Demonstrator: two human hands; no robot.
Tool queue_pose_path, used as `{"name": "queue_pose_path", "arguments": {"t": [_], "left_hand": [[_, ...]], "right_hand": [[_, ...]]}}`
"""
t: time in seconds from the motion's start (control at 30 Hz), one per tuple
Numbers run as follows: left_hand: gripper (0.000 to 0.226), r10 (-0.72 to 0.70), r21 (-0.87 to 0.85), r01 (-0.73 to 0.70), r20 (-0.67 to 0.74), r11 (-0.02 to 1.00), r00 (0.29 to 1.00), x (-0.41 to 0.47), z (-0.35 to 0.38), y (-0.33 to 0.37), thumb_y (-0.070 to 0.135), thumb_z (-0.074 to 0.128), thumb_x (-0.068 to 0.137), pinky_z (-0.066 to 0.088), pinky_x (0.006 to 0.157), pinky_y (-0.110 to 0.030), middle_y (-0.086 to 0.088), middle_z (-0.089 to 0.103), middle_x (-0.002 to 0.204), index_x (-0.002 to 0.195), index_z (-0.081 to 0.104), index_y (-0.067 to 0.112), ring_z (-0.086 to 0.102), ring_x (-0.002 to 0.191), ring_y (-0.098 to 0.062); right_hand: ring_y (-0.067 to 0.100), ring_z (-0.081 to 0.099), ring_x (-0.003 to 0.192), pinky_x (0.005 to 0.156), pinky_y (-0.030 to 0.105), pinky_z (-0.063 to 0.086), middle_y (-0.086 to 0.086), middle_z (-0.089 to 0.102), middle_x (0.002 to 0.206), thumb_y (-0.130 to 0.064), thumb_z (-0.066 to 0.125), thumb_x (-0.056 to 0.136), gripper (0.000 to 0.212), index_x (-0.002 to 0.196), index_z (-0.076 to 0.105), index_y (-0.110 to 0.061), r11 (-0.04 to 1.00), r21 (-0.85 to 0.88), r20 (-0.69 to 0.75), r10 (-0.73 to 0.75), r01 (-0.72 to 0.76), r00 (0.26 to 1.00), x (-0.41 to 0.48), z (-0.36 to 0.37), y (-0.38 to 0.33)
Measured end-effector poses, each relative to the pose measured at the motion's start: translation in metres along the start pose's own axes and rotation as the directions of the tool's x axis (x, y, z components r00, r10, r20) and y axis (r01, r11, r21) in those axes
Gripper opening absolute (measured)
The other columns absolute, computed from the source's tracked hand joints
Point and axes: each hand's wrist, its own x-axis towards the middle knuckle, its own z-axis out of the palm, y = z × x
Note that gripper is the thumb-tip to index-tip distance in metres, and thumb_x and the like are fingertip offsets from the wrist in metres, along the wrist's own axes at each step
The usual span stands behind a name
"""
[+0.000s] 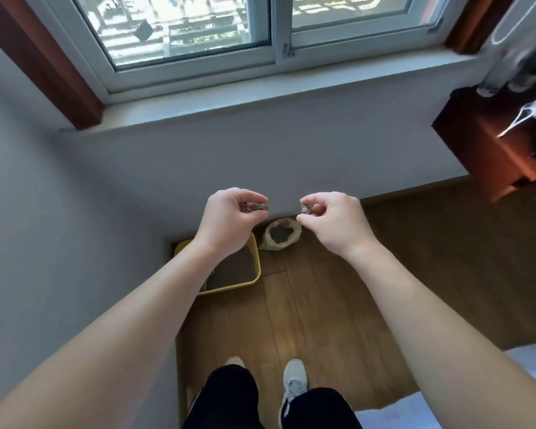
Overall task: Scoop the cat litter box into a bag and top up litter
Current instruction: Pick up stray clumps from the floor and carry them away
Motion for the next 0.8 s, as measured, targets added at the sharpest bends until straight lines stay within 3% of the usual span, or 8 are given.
{"name": "queue_pose_path", "arguments": {"t": [0.17,0.33,0.47,0.53,0.63,0.8], "left_hand": [[0.017,0.094,0.042,-0.099,0.103,0.994,0.990,0.007,0.012,0.020,0.019,0.076,0.084,0.054,0.079,-0.016,0.005,0.070,0.100,0.101,0.076,0.022,0.065,0.092,-0.008],[0.017,0.273,0.059,-0.299,0.272,0.952,0.923,0.014,0.028,0.041,0.020,0.075,0.085,0.053,0.084,-0.020,0.007,0.069,0.100,0.102,0.076,0.022,0.063,0.094,-0.009],[0.016,0.380,0.034,-0.431,0.412,0.902,0.828,0.009,0.046,0.058,0.019,0.075,0.086,0.051,0.080,-0.017,0.008,0.067,0.097,0.101,0.076,0.023,0.062,0.090,-0.007],[0.016,0.426,0.006,-0.488,0.481,0.873,0.767,0.000,0.059,0.068,0.019,0.074,0.087,0.052,0.080,-0.017,0.008,0.067,0.096,0.102,0.076,0.022,0.062,0.087,-0.005],[0.014,0.488,-0.054,-0.554,0.550,0.831,0.678,-0.017,0.081,0.086,0.020,0.075,0.086,0.054,0.078,-0.018,0.008,0.069,0.093,0.100,0.076,0.022,0.063,0.083,-0.003],[0.015,0.564,-0.148,-0.635,0.639,0.758,0.524,-0.062,0.115,0.119,0.021,0.075,0.085,0.053,0.074,-0.015,0.011,0.068,0.092,0.099,0.077,0.024,0.063,0.081,-0.001]], "right_hand": [[0.010,0.063,0.088,0.086,0.021,0.050,-0.002,0.072,0.100,-0.024,0.077,0.082,0.033,0.115,0.073,-0.019,0.996,-0.008,-0.116,0.090,-0.092,0.989,-0.021,-0.022,-0.004],[0.009,0.062,0.086,0.083,0.021,0.051,-0.004,0.071,0.094,-0.023,0.077,0.081,0.031,0.112,0.075,-0.018,0.972,0.012,-0.312,0.228,-0.237,0.922,-0.058,-0.040,0.007],[0.006,0.059,0.077,0.075,0.015,0.045,-0.006,0.070,0.090,-0.024,0.078,0.079,0.030,0.109,0.076,-0.021,0.933,0.053,-0.456,0.340,-0.357,0.822,-0.100,-0.047,0.022],[0.006,0.058,0.073,0.074,0.018,0.048,-0.008,0.067,0.085,-0.024,0.079,0.078,0.029,0.106,0.076,-0.021,0.908,0.075,-0.519,0.388,-0.411,0.762,-0.123,-0.050,0.027],[0.008,0.058,0.073,0.078,0.026,0.053,-0.010,0.065,0.081,-0.023,0.080,0.076,0.028,0.104,0.077,-0.021,0.871,0.101,-0.587,0.443,-0.482,0.678,-0.160,-0.057,0.031],[0.009,0.059,0.079,0.074,0.019,0.045,-0.008,0.063,0.088,-0.024,0.078,0.080,0.027,0.107,0.075,-0.023,0.811,0.178,-0.643,0.524,-0.557,0.559,-0.227,-0.073,0.039]]}}
